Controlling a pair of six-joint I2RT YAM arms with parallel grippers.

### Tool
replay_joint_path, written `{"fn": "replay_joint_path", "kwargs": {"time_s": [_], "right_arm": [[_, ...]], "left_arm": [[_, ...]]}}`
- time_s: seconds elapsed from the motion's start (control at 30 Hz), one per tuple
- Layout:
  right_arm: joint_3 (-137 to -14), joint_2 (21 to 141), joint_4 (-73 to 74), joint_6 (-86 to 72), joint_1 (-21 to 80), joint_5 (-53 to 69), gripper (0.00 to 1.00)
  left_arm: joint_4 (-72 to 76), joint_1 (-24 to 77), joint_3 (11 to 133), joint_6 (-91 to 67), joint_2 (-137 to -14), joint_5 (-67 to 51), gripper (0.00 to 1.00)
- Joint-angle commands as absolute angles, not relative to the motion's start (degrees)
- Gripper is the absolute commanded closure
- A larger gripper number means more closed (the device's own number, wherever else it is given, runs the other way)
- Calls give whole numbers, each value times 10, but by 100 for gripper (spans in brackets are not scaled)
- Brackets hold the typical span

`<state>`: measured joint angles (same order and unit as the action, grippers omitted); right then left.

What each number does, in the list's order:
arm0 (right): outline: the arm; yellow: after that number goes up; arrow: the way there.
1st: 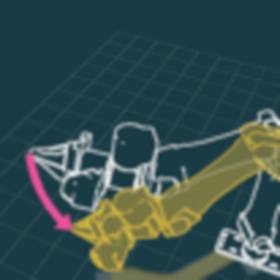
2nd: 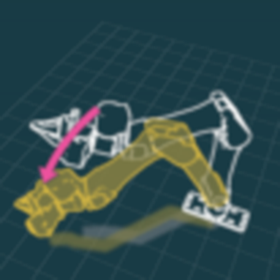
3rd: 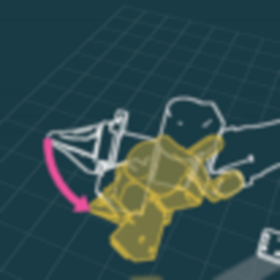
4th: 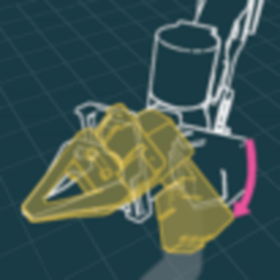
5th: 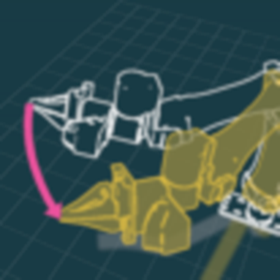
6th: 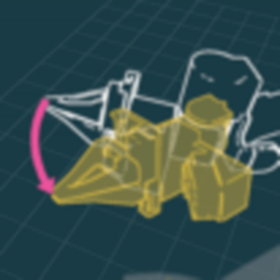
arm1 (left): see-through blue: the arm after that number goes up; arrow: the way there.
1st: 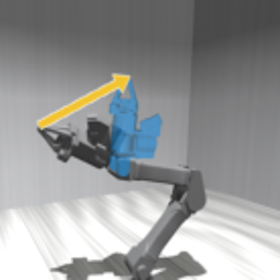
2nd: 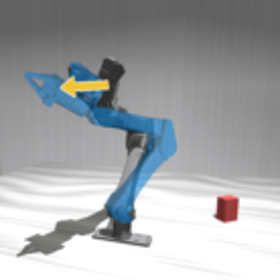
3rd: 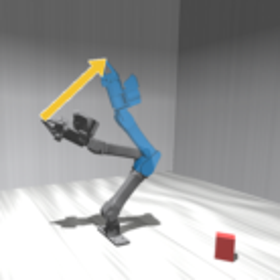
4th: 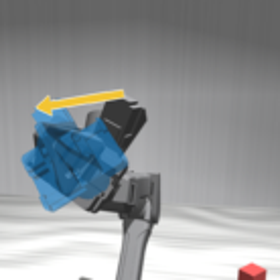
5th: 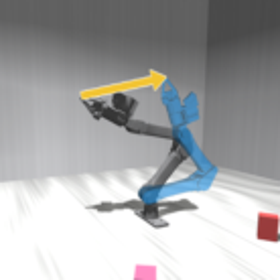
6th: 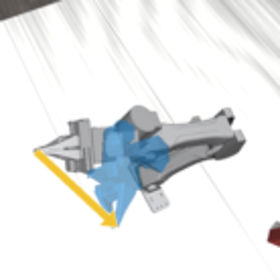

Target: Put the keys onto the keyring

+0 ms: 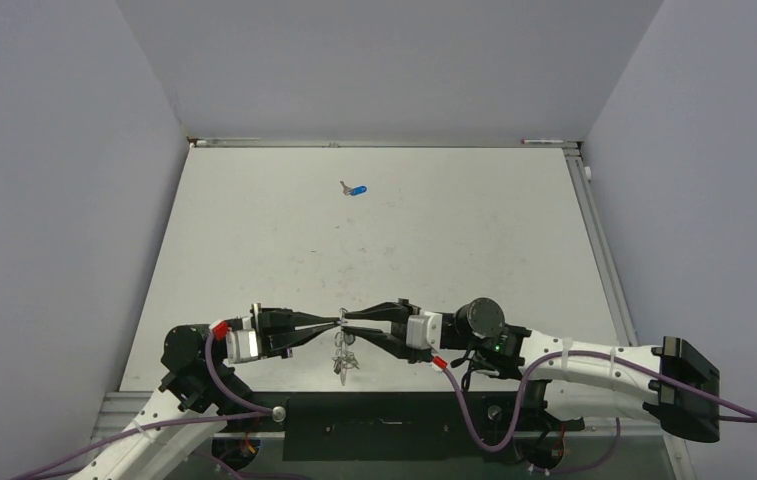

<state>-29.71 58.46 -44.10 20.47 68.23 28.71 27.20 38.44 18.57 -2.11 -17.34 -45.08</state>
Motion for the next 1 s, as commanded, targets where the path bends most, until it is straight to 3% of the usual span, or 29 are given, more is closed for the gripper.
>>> {"fn": "replay_joint_path", "kwargs": {"time_s": [0.0,0.33,0.6,0.97], "right_arm": [[-325,585,-474,198,679,306,77],[-333,592,-472,190,679,312,79],[-338,601,-470,191,679,316,87],[-351,617,-483,177,679,318,85]], "left_arm": [[290,380,189,-12,-175,-454,100],[280,380,189,-7,-172,-452,100],[280,380,189,-7,-171,-452,100],[282,376,188,-7,-169,-452,100]]}}
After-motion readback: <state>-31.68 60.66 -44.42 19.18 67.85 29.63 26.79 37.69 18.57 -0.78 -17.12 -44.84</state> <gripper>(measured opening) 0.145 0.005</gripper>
